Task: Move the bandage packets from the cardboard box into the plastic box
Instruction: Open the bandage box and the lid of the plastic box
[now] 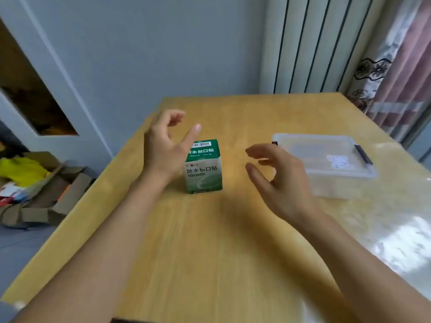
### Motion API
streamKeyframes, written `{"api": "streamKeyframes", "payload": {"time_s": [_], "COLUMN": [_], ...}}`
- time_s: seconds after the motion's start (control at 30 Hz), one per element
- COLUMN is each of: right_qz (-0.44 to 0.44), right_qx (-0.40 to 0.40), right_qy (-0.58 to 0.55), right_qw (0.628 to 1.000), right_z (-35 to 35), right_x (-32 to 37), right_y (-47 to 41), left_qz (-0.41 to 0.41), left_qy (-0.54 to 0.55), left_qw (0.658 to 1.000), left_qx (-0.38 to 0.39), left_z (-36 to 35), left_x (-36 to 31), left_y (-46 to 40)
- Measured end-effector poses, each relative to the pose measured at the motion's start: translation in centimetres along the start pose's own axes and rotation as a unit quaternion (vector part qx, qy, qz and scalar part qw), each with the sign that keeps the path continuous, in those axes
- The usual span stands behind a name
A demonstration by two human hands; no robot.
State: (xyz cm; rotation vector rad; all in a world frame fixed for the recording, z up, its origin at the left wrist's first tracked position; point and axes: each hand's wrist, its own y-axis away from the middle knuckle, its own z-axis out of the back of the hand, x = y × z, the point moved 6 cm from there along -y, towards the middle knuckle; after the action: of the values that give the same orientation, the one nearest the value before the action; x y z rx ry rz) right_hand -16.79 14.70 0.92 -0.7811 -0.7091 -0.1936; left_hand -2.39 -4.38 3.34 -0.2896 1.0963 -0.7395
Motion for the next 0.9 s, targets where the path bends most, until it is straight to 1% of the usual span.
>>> {"api": "streamKeyframes", "payload": {"time_s": [0.03, 0.07, 0.1, 0.13, 0.17, 0.27, 0.4, 0.5, 0.6, 0.67, 0.73, 0.83, 0.9], "right_qz": [0.008, 0.010, 0.013, 0.001, -0.005, -0.032, -0.015, -0.003, 0.038, 0.080, 0.109, 0.120, 0.112], "right_qx": [-0.003, -0.001, 0.007, 0.018, 0.019, 0.013, 0.002, 0.009, 0.011, -0.020, -0.051, -0.078, -0.092], "right_qy": [0.013, 0.030, 0.029, 0.018, -0.003, -0.061, -0.031, 0.007, 0.083, 0.152, 0.193, 0.212, 0.192], "right_qw": [1.000, 1.000, 0.999, 1.000, 1.000, 0.998, 0.999, 1.000, 0.996, 0.985, 0.974, 0.967, 0.971], "right_z": [-0.2, -0.5, -1.1, -1.8, -2.5, -3.7, -3.9, -3.1, -2.6, -2.5, -2.3, -2.1, -2.0], "right_x": [0.3, 0.8, 0.8, 0.8, 0.7, 0.7, 1.0, 0.6, 0.8, 1.2, 1.9, 1.8, 1.5], "right_y": [0.7, 1.1, 1.5, 1.8, 2.0, 1.8, -0.2, -1.9, -2.3, -2.0, -1.8, -1.6, -1.5], "left_qz": [0.055, 0.115, 0.139, 0.149, 0.144, 0.121, 0.102, 0.070, 0.044, 0.008, -0.001, -0.002, -0.010], "left_qy": [0.046, 0.092, 0.125, 0.131, 0.134, 0.139, 0.144, 0.070, 0.017, -0.030, -0.074, -0.133, -0.132], "left_qw": [0.997, 0.987, 0.976, 0.968, 0.967, 0.975, 0.981, 0.994, 0.998, 0.998, 0.996, 0.989, 0.987], "left_qx": [0.011, 0.057, 0.112, 0.150, 0.161, 0.124, 0.081, 0.046, 0.044, 0.047, 0.054, 0.063, 0.087], "left_z": [0.0, -0.5, -1.6, -2.6, -3.5, -4.3, -5.7, -6.1, -5.9, -5.8, -5.5, -5.5, -5.6], "left_x": [1.6, 2.2, 3.0, 3.6, 4.1, 4.0, 2.8, 1.1, -0.6, -1.5, -2.2, -2.0, -1.9], "left_y": [1.2, 2.5, 4.0, 5.5, 6.3, 6.4, 5.3, 4.1, 3.7, 3.9, 4.1, 4.4, 4.4]}}
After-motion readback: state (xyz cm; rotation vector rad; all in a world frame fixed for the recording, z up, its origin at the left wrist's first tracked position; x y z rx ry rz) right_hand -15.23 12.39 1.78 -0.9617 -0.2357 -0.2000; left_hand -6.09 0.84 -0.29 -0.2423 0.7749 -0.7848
